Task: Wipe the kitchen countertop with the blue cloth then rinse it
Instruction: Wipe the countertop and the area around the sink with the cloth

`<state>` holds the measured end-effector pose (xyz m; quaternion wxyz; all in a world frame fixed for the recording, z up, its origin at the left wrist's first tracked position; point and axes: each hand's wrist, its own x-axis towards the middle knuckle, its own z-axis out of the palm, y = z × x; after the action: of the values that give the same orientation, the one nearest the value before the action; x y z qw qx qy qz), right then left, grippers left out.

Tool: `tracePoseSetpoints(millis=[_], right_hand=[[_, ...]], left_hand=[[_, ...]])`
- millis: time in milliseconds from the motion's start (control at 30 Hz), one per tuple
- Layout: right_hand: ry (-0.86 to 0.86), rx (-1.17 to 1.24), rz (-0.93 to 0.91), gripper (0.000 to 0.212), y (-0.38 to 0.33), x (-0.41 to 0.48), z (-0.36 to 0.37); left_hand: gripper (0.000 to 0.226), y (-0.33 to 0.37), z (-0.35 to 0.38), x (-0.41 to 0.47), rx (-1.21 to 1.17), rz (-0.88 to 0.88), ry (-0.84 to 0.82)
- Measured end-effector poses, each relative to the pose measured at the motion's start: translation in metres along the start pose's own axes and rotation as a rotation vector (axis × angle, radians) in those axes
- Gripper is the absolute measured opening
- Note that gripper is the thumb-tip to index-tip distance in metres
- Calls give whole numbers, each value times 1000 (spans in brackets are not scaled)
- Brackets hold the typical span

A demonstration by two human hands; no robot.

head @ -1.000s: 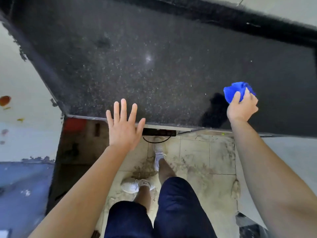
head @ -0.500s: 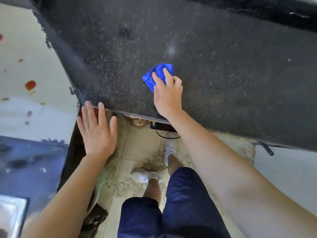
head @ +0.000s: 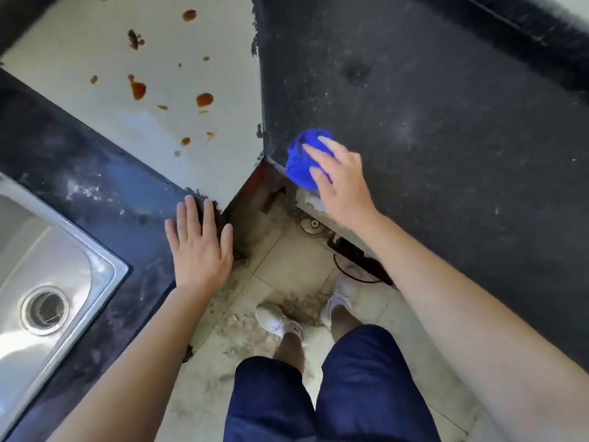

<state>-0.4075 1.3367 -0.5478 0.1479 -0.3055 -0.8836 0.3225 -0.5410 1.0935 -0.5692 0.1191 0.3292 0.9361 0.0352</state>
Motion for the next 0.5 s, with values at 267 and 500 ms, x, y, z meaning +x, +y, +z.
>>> tracePoseSetpoints(millis=[267, 500], right_hand=[[124, -386, 371, 50, 4, 23, 30], [-413, -338, -43, 44, -59, -66, 74]], left_hand=[[60, -11, 1, -3, -50, 14, -37], [60, -17, -22, 2, -64, 41, -165]])
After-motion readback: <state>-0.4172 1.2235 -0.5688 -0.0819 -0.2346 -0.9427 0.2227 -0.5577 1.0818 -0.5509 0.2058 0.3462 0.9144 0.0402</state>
